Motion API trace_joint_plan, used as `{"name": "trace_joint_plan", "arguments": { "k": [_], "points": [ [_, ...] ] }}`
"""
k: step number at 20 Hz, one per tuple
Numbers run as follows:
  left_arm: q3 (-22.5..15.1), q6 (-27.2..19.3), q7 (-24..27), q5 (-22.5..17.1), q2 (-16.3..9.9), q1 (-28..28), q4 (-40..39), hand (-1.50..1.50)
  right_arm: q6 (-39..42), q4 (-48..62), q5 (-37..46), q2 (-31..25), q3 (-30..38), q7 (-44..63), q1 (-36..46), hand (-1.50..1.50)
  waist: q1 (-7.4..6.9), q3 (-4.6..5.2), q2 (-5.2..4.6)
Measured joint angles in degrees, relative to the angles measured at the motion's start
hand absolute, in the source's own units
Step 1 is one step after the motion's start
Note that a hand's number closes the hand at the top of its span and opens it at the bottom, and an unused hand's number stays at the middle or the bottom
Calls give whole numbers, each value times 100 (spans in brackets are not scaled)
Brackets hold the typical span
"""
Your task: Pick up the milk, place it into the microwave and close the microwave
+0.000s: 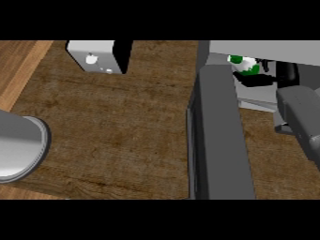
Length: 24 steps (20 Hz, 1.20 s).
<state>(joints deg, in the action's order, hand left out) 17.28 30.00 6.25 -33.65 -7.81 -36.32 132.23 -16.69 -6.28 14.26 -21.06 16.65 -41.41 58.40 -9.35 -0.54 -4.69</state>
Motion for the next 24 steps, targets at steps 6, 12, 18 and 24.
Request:
{"name": "trace_joint_plan", "arguments": {
  "k": [6,12,18,24],
  "points": [
    [9,-5,-26,-55,-67,126,-20,-150,-163,33,-12,-104,51,51,71,150,-116,-7,-66],
    [63,-28,-61,-102,-152,250,-61,-150,-185,59,-20,-251,91,104,148,150,-192,-12,-118],
    [165,-77,-105,-59,-258,363,-89,-150,-215,88,-17,-316,111,120,185,150,-269,-20,-164],
    [204,-85,-145,-11,-345,464,-148,-150,-187,102,-22,-388,136,118,222,150,-292,-22,-189]
  ]
}}
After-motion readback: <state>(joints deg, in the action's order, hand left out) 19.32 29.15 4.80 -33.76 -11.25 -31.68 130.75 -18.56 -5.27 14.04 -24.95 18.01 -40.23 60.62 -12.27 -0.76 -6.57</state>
